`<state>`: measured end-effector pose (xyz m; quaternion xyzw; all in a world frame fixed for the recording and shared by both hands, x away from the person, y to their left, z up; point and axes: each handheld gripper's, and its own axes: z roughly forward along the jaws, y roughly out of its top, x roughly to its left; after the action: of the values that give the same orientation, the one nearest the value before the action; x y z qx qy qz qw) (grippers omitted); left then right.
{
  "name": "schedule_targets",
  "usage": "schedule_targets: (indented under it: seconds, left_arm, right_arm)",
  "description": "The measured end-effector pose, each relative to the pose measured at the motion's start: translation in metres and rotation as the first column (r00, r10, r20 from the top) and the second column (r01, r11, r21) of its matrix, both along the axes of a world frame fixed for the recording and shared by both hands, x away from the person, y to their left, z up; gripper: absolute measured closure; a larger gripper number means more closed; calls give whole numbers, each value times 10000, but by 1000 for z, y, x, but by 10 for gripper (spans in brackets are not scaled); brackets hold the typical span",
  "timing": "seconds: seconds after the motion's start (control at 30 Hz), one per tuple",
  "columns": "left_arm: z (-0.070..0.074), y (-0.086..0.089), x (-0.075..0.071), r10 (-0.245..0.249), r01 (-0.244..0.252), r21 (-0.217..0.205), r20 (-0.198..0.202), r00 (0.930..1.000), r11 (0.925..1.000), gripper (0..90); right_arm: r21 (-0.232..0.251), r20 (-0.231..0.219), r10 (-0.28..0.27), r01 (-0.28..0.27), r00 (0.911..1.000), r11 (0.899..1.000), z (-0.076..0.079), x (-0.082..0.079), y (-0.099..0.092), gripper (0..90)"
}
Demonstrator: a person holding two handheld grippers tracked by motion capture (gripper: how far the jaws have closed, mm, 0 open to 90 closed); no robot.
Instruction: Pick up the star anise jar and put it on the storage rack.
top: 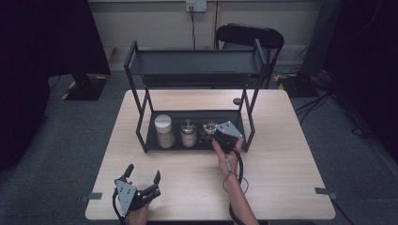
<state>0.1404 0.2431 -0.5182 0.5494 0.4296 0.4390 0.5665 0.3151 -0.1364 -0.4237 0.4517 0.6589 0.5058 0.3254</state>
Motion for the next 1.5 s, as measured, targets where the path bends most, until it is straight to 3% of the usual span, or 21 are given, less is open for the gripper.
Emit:
schedule_targets:
  seconds: [1.5]
  left_arm:
    - [0, 0, 0, -7, 7, -2, 0, 10000, 10000, 35]
  right_arm:
    - [597, 742, -129, 85, 9972, 9982, 6, -38, -14, 0]
